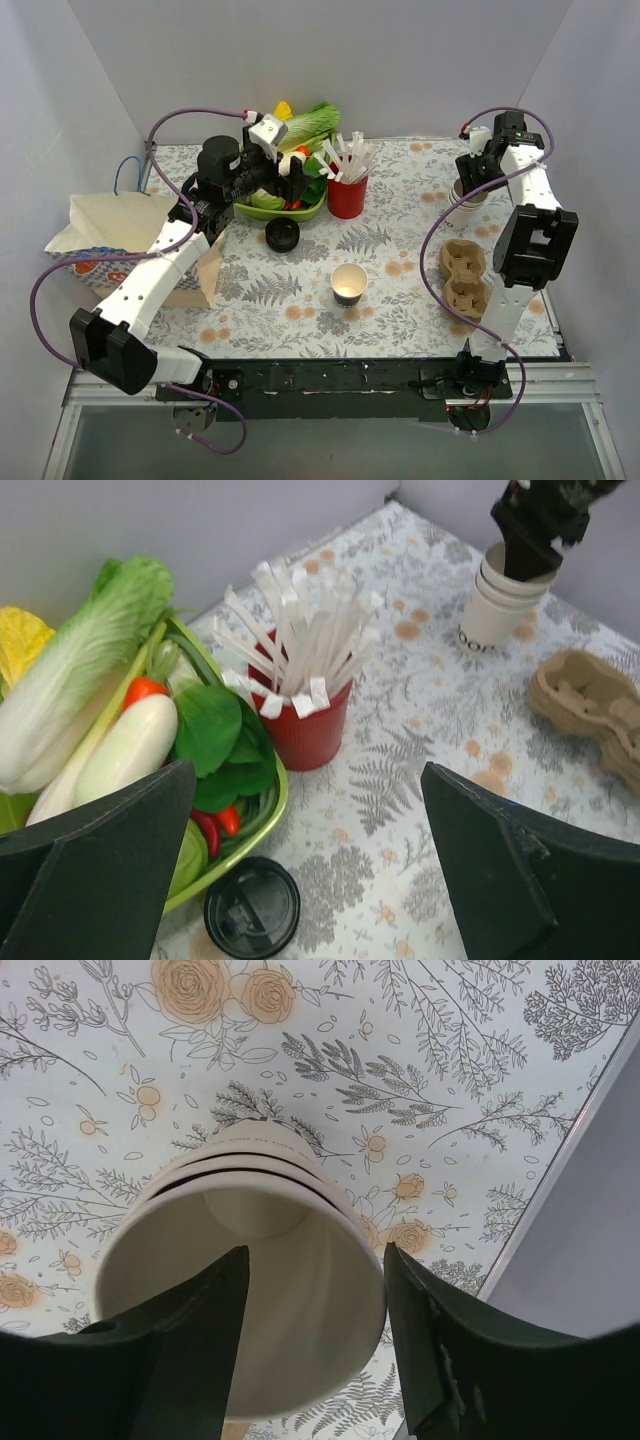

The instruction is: Pack the takeout coffee

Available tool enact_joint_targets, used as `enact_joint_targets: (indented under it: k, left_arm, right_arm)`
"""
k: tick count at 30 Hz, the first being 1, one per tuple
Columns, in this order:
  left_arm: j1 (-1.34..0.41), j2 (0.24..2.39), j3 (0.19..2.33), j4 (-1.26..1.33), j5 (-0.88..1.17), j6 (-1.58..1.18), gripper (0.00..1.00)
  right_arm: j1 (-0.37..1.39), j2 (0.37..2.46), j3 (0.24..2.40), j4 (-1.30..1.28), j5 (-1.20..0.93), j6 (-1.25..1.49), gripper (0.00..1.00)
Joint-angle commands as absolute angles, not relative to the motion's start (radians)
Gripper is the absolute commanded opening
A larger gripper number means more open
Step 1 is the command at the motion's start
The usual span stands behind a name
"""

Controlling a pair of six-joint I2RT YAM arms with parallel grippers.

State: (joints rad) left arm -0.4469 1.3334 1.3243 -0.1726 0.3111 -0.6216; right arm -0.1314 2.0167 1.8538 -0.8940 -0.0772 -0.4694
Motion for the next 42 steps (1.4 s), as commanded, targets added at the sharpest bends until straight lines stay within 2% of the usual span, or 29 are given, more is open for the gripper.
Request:
enact_joint_targets:
  k: [1,7,8,11,14,17,24,25,31,35,42]
  left_arm:
    - [-0.445,1.273,1.270,-0.288,0.402,-0.506,0.98]
    - [-0.448,1.272,1.279,-0.564,0.498,-0.335,0.98]
    - [-0.448,1.288,1.319,-0.675,0.514,-0.304,0.98]
    - [-0.460,1.396,1.390,-0.864,0.496,-0.241,0.98]
    - [-0.460,1.500,1.483,-0.972,0.451,-0.203,0.98]
    - [-0.460,1.545,1.496,-0.936,0.376,-0.235,0.98]
    - [-0.466,1.721,1.555,-0.972,0.303,-0.333,0.85]
    - [-0.466,1.744,1.581,-0.991,0.289,-0.350,0.78]
    - [-0.466,1.835,1.620,-0.950,0.253,-0.400,0.63]
    - [-0.468,1.914,1.672,-0.960,0.247,-0.402,0.46]
    - [-0.466,1.971,1.703,-0.956,0.268,-0.426,0.44]
  right_arm:
    - [-0.129,1.902,1.885,-0.900,-0.124,-0.437,0.66]
    - [-0.129,1.774,1.833,-0.911,-0.109,-0.433,0.71]
    - [-0.129,1.757,1.824,-0.905,-0.106,-0.448,0.76]
    - [-0.124,1.697,1.783,-0.884,-0.072,-0.468,0.77]
    - [-0.115,1.649,1.764,-0.890,-0.087,-0.506,0.79]
    - [-0.075,1.573,1.701,-0.873,-0.132,-0.555,0.79]
    - [0.129,1.315,1.430,-0.703,-0.113,-0.669,0.76]
    - [0.147,1.290,1.370,-0.662,-0.114,-0.672,0.76]
    - [0.219,1.236,1.331,-0.690,-0.192,-0.626,0.77]
    - [0.233,1.236,1.319,-0.709,-0.195,-0.624,0.77]
    - [0.238,1.249,1.316,-0.710,-0.201,-0.627,0.76]
